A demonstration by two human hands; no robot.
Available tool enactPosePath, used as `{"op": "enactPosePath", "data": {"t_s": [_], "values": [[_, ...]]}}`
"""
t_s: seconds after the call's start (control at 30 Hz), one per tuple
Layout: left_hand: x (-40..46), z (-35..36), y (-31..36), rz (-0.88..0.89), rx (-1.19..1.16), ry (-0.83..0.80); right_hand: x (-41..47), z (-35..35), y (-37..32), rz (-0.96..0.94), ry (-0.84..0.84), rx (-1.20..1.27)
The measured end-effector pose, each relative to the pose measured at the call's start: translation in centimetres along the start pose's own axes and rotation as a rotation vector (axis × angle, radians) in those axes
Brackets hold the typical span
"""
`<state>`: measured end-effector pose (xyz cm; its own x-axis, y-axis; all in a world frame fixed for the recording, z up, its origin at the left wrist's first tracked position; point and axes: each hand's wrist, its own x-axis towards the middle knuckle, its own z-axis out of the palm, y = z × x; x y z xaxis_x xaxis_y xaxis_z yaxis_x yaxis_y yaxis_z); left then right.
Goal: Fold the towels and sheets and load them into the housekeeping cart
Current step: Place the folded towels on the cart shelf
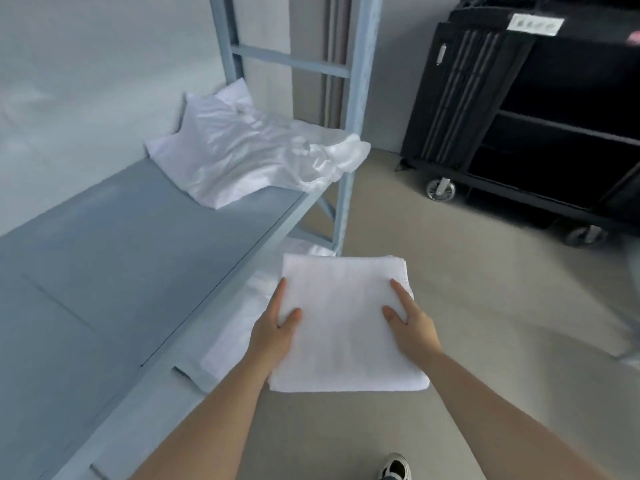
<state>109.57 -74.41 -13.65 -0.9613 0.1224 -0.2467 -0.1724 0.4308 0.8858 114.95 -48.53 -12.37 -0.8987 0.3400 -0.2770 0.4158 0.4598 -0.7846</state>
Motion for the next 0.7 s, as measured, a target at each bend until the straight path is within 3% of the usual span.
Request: {"op": "enactPosePath", "data": {"t_s": [0.37, 0.7], "values": [[8.4, 20.5, 13.4, 0.178, -0.053, -0.366, 4.8, -17.9, 10.4, 0.165, 0.282, 0.19], [16.6, 37.6, 24.9, 0.253, -0.045, -0.453, 14.4, -34.4, 16.8, 0.199, 0.39, 0.247]]}}
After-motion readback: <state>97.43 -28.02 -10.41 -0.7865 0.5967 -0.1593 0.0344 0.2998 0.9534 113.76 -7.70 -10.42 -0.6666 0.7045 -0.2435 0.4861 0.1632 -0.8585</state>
